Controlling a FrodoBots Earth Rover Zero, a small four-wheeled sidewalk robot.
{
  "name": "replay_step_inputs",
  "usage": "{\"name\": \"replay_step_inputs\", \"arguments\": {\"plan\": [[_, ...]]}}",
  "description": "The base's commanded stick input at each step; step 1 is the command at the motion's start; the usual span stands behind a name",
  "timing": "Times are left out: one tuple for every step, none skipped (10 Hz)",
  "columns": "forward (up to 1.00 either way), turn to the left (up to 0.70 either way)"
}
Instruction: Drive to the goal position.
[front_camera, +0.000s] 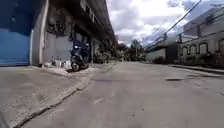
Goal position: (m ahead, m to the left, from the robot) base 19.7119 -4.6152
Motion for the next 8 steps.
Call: {"name": "replay_step_inputs", "arguments": {"plan": [[0.85,0.0],[0.85,0.0],[0.85,-0.34],[0.85,-0.34],[0.85,-0.34],[0.85,-0.16],[0.85,0.0],[0.85,0.0]]}}
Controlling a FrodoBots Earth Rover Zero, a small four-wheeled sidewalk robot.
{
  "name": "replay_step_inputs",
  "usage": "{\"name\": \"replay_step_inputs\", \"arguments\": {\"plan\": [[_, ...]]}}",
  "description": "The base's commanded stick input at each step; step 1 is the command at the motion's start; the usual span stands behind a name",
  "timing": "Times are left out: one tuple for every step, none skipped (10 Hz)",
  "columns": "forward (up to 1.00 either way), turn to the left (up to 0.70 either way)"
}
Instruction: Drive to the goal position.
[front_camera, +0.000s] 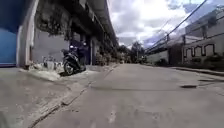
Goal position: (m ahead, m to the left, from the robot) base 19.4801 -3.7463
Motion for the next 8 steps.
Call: {"name": "replay_step_inputs", "arguments": {"plan": [[0.85,0.0],[0.85,0.0],[0.85,0.0],[0.85,0.0],[0.85,0.0],[0.85,0.0],[0.85,0.0],[0.85,0.0]]}}
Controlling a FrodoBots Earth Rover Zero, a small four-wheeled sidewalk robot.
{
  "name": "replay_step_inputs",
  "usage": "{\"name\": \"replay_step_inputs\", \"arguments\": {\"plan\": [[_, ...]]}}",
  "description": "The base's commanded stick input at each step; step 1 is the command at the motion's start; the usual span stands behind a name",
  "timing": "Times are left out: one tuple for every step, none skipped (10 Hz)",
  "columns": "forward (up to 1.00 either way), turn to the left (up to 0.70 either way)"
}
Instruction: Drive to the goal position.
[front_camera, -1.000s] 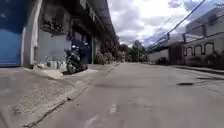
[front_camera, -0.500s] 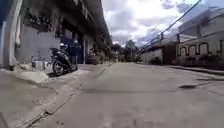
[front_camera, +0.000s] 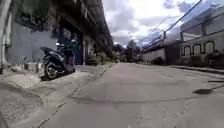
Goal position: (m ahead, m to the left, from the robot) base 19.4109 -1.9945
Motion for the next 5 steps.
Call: {"name": "replay_step_inputs", "arguments": {"plan": [[0.85,0.0],[0.85,0.0],[0.85,0.0],[0.85,0.0],[0.85,0.0]]}}
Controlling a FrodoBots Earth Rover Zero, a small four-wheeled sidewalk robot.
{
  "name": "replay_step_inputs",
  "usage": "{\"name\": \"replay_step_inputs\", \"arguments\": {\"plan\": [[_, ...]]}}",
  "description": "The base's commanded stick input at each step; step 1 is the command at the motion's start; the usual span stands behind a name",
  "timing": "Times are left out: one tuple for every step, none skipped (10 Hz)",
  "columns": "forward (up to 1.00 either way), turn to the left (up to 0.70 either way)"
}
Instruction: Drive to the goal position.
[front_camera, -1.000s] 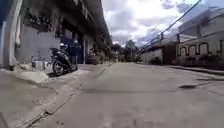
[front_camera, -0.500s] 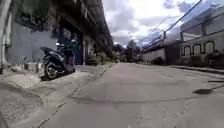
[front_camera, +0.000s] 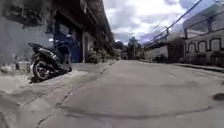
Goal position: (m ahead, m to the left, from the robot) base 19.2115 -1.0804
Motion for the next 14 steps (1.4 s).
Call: {"name": "replay_step_inputs", "arguments": {"plan": [[0.85,0.0],[0.85,0.0],[0.85,0.0],[0.85,0.0],[0.85,-0.07],[0.85,-0.25],[0.85,-0.14],[0.85,0.0],[0.85,0.0],[0.85,0.0],[0.85,0.0],[0.85,0.0],[0.85,0.0],[0.85,0.0]]}}
